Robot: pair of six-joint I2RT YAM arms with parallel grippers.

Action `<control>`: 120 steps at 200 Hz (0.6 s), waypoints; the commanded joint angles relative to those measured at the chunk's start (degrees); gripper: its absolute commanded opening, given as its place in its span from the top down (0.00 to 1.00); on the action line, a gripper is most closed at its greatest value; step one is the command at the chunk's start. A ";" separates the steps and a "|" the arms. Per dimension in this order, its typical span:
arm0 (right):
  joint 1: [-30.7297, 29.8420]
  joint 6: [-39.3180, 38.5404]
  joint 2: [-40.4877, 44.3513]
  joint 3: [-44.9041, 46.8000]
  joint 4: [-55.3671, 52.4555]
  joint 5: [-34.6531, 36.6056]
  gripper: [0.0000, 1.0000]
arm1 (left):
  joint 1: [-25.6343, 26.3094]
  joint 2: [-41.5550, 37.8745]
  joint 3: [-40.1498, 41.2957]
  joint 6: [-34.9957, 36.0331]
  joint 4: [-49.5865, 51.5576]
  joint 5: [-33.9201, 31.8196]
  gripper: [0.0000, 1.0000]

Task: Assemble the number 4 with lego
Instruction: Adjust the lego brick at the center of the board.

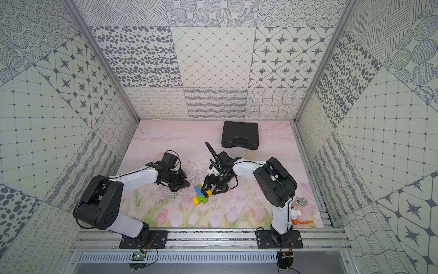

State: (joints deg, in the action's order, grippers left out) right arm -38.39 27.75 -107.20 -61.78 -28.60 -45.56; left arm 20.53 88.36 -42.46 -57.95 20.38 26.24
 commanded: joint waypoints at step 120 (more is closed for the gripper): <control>-3.97 15.35 43.84 8.50 -22.35 55.99 0.11 | 7.88 3.68 2.87 -3.32 -4.84 0.76 1.00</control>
State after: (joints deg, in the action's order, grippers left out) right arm -42.65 41.69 -63.37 -51.77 -47.57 3.20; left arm 26.57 94.56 -43.42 -59.44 10.94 30.46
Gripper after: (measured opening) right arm 0.889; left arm 0.052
